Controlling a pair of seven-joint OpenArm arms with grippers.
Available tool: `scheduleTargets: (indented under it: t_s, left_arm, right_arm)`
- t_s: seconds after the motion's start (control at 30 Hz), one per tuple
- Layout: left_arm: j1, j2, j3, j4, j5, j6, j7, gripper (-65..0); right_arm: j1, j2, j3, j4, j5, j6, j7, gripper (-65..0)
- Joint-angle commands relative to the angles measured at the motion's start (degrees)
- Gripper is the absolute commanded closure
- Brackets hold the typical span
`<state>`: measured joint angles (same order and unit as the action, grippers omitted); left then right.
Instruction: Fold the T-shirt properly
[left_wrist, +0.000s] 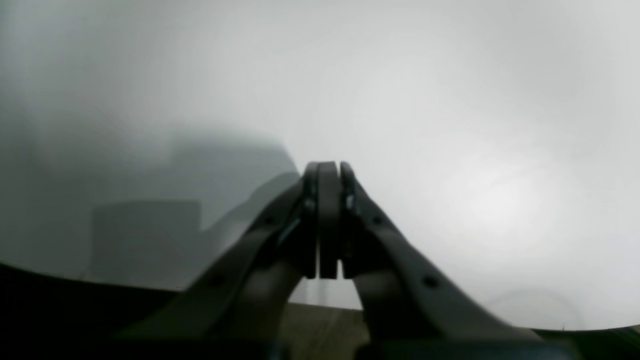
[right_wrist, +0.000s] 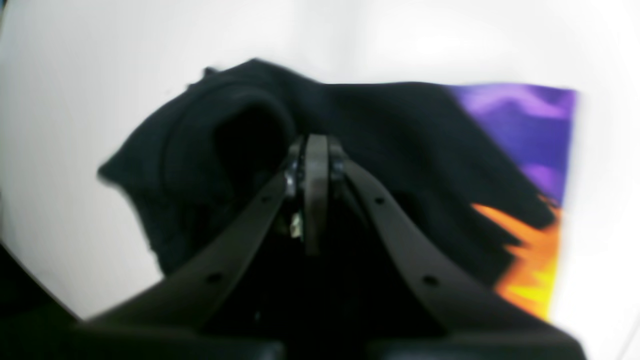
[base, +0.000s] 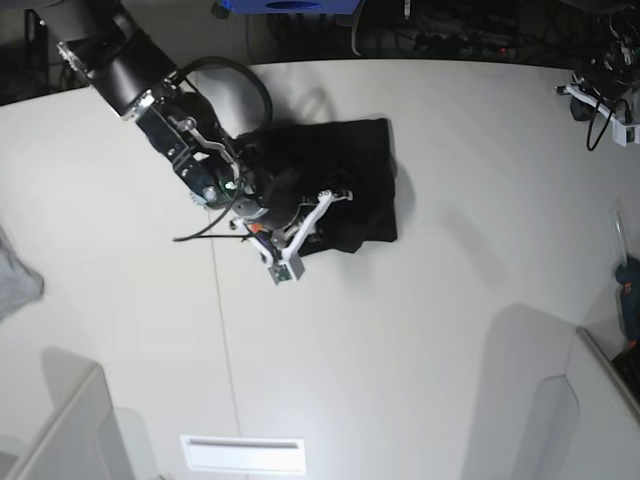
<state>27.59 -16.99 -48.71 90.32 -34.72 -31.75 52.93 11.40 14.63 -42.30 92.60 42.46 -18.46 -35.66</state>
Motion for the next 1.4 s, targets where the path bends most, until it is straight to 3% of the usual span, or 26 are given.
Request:
scheduleTargets:
  t_s: [0.0, 0.33, 0.47, 0.53, 0.63, 0.77, 0.9, 1.03, 1.2, 1.37]
  left_arm:
    - [0.32, -0.98, -0.48, 0.97, -0.58, -0.21, -1.01, 0.0]
    - [0.23, -0.98, 1.72, 0.97, -0.66, -0.21, -1.28, 0.0]
    - [-0.12, -0.90, 1.72, 0.97, -0.66, -0.21, -1.28, 0.0]
    - [-0.21, -0.98, 1.54, 0.97, -0.66, -0.21, -1.28, 0.0]
    - [-0.12, -1.16, 1.10, 0.97, -0.66, -0.21, -1.28, 0.0]
    - [0.32, -1.16, 1.02, 0.97, -0.66, -0.30, -1.28, 0.0]
    - [0.32, -1.16, 1.02, 0.97, -0.66, -0.30, -1.28, 0.0]
    - [0.32, -1.16, 1.02, 0.97, -0.66, -0.30, -1.28, 0.0]
    - [0.05, -1.25, 1.10, 0.97, -0.66, -0.30, -1.28, 0.0]
    - [-0.03, -1.25, 1.46, 0.97, -0.66, -0.30, -1.28, 0.0]
  right_arm:
    - [1.13, -1.31, -0.20, 0.90, 0.14, 0.39, 1.15, 0.0]
    - [0.95, -7.64, -0.90, 0.90, 0.14, 0.39, 0.71, 0.0]
    - [2.62, -8.35, -7.23, 3.18, 0.14, 0.39, 0.71, 0.0]
    - [3.68, -7.82, -10.05, 5.29, 0.14, 0.04, 0.10, 0.0]
    - [3.50, -6.33, -5.74, 7.84, 0.14, -0.57, -3.51, 0.0]
    - [3.06, -1.23, -0.47, 10.83, 0.14, -4.27, -5.26, 0.0]
    - [0.87, 4.58, 0.85, 12.85, 0.22, -6.03, -6.93, 0.0]
    - [-5.11, 8.00, 2.44, 14.08, 0.14, -6.46, -5.26, 0.0]
    - [-8.63, 8.97, 2.00, 13.82, -0.74, -6.38, -3.24, 0.0]
    - [-11.62, 6.42, 0.50, 16.37, -5.75, -6.20, -3.68, 0.0]
